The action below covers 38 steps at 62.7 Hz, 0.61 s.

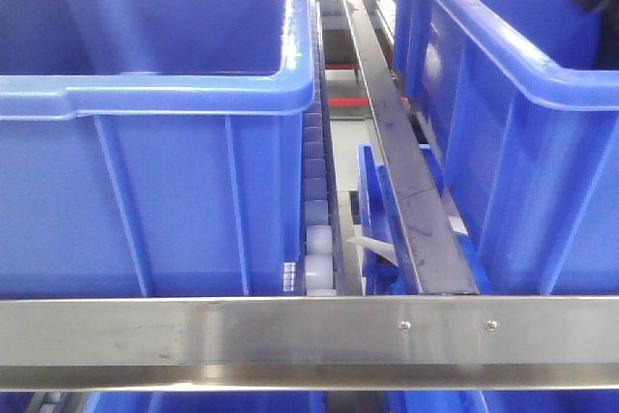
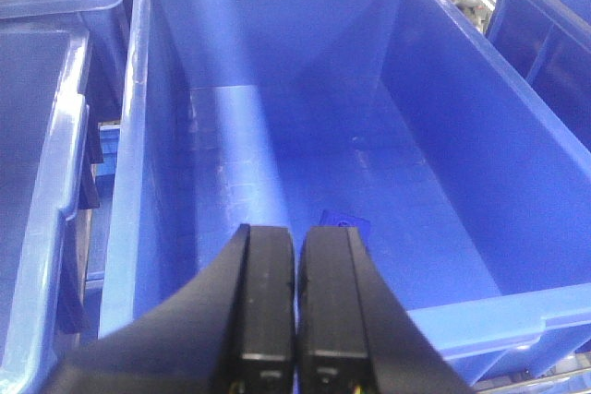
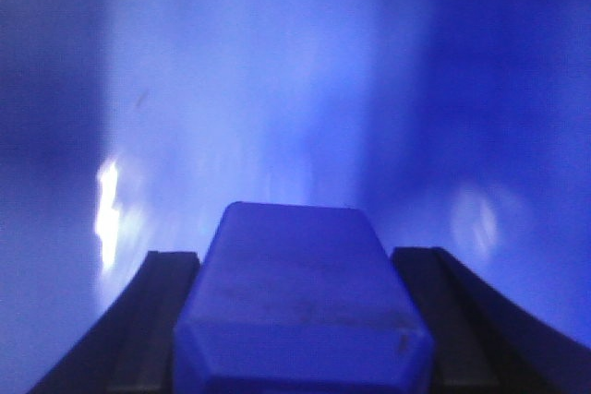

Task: Pick and sort blue part to right shelf
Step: 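Lower the right gripper into the adjacent bin and open to release part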

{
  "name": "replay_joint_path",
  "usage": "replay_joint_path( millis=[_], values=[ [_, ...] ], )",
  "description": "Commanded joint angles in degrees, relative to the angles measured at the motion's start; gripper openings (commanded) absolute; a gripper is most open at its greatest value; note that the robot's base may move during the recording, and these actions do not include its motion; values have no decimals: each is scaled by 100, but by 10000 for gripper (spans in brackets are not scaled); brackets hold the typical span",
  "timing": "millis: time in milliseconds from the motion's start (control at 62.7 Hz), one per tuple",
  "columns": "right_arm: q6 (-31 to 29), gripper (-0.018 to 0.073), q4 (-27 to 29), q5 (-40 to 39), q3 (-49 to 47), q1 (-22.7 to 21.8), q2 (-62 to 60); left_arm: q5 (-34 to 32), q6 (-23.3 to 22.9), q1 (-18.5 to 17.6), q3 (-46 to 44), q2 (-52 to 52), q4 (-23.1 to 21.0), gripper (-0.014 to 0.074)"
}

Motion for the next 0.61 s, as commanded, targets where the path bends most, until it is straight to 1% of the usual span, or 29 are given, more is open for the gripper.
replay_joint_path(
  millis=[0, 287, 351, 414, 542, 558, 590],
  values=[
    [-73, 341, -27, -524, -203, -28, -56, -517, 2, -42, -148, 32, 36, 123],
    [-73, 341, -151, -598, -203, -28, 443, -517, 2, -42, -148, 32, 36, 123],
    [-73, 361, -157, -598, -203, -28, 459, -506, 2, -42, -148, 32, 36, 123],
    [-73, 425, -157, -598, -203, -28, 459, -507, 2, -42, -148, 32, 36, 123],
    [-73, 624, -250, -570, -203, -28, 447, -507, 2, -42, -148, 32, 36, 123],
    [-73, 642, -263, -550, -203, -28, 447, -507, 2, -42, -148, 32, 36, 123],
    [-73, 634, -295, -519, -203, -28, 433, -495, 2, -42, -148, 32, 36, 123]
  ],
)
